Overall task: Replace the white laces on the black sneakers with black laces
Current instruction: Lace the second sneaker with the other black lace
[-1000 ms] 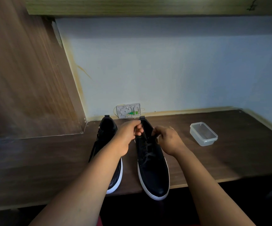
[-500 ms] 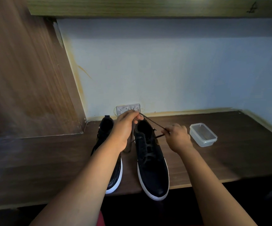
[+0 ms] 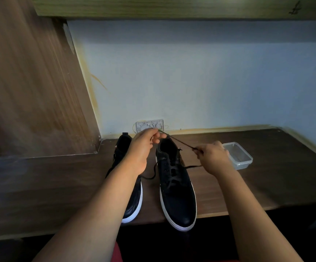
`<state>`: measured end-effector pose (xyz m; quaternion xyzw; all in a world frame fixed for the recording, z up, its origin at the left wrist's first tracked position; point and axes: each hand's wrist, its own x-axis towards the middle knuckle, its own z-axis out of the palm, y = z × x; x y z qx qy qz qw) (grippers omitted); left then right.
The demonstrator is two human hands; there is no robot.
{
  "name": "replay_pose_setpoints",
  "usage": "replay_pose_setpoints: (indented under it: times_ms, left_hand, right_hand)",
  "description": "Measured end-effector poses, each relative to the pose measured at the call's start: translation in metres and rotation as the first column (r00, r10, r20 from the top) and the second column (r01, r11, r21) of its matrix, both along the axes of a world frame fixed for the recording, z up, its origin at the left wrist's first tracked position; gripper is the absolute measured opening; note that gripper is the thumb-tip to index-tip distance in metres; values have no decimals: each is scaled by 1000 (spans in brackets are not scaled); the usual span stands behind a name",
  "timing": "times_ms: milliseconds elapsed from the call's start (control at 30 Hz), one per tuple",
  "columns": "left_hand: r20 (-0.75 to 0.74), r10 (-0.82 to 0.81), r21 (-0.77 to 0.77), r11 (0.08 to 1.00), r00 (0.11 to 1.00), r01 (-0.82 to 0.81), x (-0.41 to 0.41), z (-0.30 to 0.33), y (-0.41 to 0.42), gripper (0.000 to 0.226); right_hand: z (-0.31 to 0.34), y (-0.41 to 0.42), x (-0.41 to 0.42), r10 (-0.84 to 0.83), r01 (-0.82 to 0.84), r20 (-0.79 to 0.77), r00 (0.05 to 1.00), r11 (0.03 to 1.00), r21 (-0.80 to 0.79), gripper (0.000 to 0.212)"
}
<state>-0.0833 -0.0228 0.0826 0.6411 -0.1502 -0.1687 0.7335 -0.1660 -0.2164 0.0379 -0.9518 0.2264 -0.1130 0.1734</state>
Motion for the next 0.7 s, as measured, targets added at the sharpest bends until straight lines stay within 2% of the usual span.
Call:
replay_pose_setpoints:
  times_ms: [33,67,133,167,200,267,367,400,433,467,500,533,567,633,700]
  left_hand:
    - [20,-8,32,999,1000,7,-1,-2,-1,25]
    - [44,-19,70,997,999,16,-3,-4,-3,26]
    - [70,-22,108,994,997,14,-8,-7,-8,28]
    - [73,-7,90,996,997,0,-10,-6,-9,28]
    - [62,14,25,1000,998,-15,-11,-4,-10,29]
    - [-19,33,-215,976,999,-36,-9,5,-8,30]
    - [-194,-54,-552,831,979,-63,-5,18,1,24]
    - [-224,-64,-594,800,972,-84,-3,20,4,28]
    - [-226,-47,-583,807,973,-96,0,21,7,32]
    - [-190,1,-511,854,982,-100,3,20,9,35]
    - [-112,58,-372,923,992,-97,4,19,10,37]
    - [-3,96,-181,979,995,-95,3,15,9,41]
    - [114,106,21,994,988,-109,3,8,7,44]
    - [316,26,331,934,948,-136,4,-10,-2,37]
    - [418,-116,514,848,901,-129,4,-28,-9,25]
  right_hand:
    - [-1,-2,-1,25,-25,-41,999,1000,-9,31]
    - [0,0,0,79,-79,-18,997,997,13,38]
    - [9,14,3,223,-241,153,963,964,113,41]
    - [15,24,5,288,-329,250,924,934,141,29]
    - [17,34,7,337,-396,301,892,904,160,16]
    - [16,51,10,398,-466,291,870,857,219,17]
    - [2,60,13,471,-508,191,861,790,343,20]
    - [-2,59,14,450,-492,198,871,800,343,19]
    - [-4,55,15,390,-447,226,893,830,332,18]
    - [-4,50,16,311,-386,261,914,865,321,18]
    - [-4,45,16,248,-333,284,926,890,310,21]
    - [-5,39,17,224,-306,283,932,907,290,25]
    - [-7,35,16,238,-304,260,936,917,258,29]
    - [-13,31,16,276,-317,199,940,923,216,31]
    - [-18,33,16,247,-281,174,953,937,207,24]
